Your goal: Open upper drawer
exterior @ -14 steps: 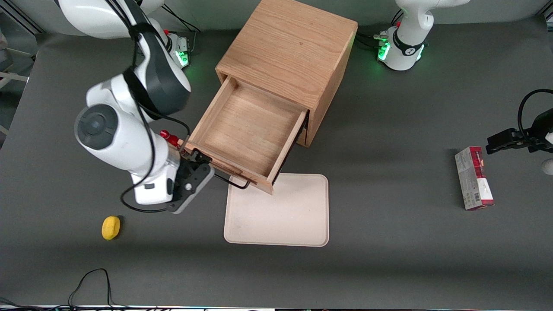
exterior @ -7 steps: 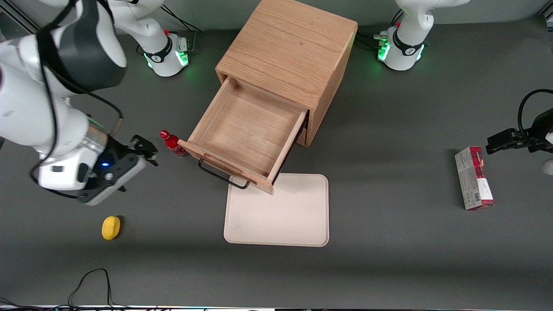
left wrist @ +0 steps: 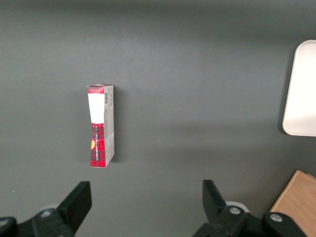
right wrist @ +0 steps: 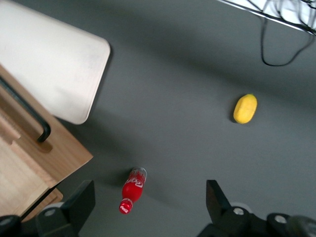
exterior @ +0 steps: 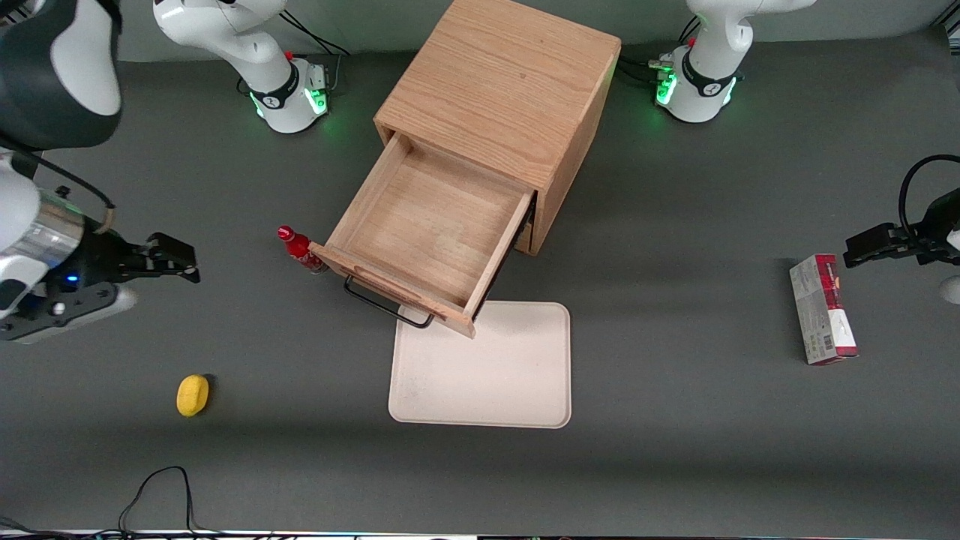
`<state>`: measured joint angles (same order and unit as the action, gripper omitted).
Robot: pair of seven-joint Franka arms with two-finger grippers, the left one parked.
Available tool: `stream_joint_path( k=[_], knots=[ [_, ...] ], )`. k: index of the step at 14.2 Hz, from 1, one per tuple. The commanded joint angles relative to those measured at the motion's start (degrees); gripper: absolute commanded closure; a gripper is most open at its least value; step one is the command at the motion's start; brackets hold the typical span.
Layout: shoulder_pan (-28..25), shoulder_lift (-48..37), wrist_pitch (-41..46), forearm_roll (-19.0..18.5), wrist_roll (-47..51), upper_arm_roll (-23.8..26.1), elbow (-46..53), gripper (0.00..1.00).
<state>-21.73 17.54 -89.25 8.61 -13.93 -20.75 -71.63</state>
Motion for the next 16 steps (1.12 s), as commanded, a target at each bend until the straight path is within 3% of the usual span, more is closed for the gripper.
stream_joint_path(
  k=[1, 3, 5, 8, 16],
  knots=[
    [5.8, -9.3, -6.6, -3.4, 3.6, 6.5, -12.2, 0.00],
    [11.5, -12.4, -7.3, -6.2, 3.6, 11.8, -15.9, 0.00],
    [15.3, -13.7, -8.4, -6.5, 3.6, 13.6, -17.4, 0.00],
    [17.4, -16.7, -11.3, -6.5, 3.6, 13.5, -22.3, 0.00],
    [21.4, -15.2, -10.0, -9.0, 4.0, 15.6, -20.3, 0.00]
  ],
)
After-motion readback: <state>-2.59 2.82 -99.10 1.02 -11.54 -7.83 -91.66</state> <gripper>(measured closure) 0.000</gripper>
